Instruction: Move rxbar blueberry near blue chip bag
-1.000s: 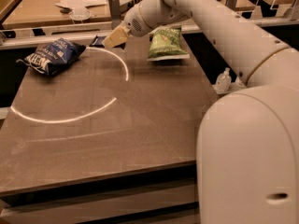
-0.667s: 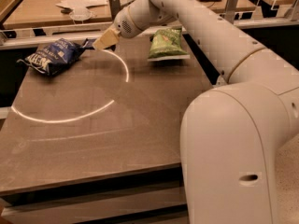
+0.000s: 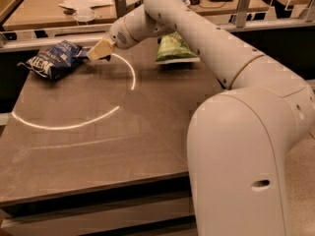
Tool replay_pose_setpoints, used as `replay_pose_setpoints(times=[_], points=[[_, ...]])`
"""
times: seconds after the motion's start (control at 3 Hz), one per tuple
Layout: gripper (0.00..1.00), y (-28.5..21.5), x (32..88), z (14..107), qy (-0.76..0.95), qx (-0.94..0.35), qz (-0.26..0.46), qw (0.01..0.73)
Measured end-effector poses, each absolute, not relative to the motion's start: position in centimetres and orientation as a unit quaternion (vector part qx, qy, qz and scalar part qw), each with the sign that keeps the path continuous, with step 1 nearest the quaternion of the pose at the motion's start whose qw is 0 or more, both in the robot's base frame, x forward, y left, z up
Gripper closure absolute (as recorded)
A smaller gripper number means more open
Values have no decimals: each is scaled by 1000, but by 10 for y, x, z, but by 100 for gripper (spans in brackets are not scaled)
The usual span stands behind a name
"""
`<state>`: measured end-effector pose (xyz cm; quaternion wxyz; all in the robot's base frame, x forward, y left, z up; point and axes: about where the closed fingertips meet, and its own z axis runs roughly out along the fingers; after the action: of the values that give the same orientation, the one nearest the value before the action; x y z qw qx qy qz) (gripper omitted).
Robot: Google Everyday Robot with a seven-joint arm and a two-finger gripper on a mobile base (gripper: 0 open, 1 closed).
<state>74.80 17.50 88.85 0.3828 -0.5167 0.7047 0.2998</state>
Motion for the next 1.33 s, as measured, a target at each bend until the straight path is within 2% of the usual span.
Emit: replay_pose_setpoints(times=[0.67, 1.0, 1.33], points=[[0, 178, 738, 882, 698, -521, 302, 388], [0, 173, 735, 884, 697, -519, 300, 393], [0, 136, 729, 889, 694, -499, 299, 423]])
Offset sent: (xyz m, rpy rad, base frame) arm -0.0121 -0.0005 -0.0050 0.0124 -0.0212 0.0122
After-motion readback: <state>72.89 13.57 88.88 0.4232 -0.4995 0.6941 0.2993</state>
